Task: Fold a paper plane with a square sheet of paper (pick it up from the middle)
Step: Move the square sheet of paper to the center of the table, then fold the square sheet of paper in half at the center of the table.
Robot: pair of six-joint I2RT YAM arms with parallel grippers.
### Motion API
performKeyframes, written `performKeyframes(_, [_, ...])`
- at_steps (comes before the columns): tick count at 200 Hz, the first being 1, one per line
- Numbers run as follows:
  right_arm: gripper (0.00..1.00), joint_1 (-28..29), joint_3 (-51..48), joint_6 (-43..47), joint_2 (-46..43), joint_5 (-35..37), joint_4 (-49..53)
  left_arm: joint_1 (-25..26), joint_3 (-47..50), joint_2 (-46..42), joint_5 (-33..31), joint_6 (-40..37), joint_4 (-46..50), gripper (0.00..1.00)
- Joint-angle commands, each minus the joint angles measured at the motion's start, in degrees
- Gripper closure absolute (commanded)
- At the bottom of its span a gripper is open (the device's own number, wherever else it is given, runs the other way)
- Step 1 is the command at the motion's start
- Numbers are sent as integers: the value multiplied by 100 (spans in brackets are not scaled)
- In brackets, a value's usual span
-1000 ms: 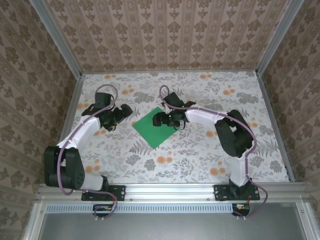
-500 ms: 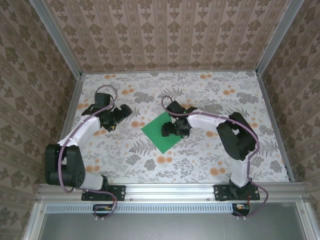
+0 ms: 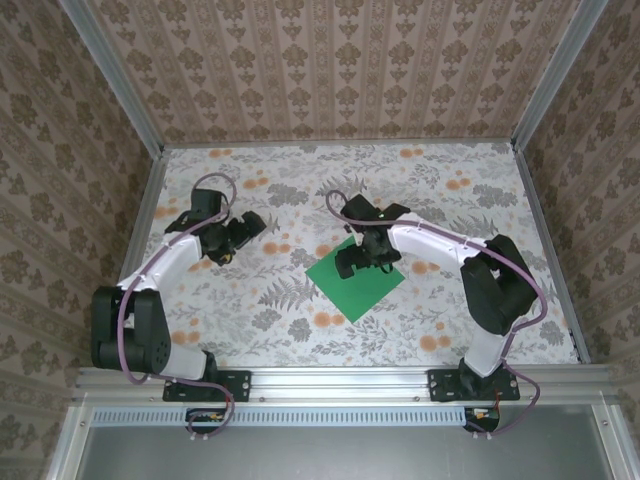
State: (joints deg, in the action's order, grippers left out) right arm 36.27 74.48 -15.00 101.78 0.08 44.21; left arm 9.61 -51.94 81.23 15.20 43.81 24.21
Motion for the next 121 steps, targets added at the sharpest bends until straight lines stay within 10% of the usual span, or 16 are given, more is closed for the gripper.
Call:
performKeyframes(1, [0,43,308,909,249,-70,496,-47,84,-176,1,35,93,0])
performKeyframes(121, [4,134,967,1170,1618,56,897,-39,26,-21,218,24,40,0])
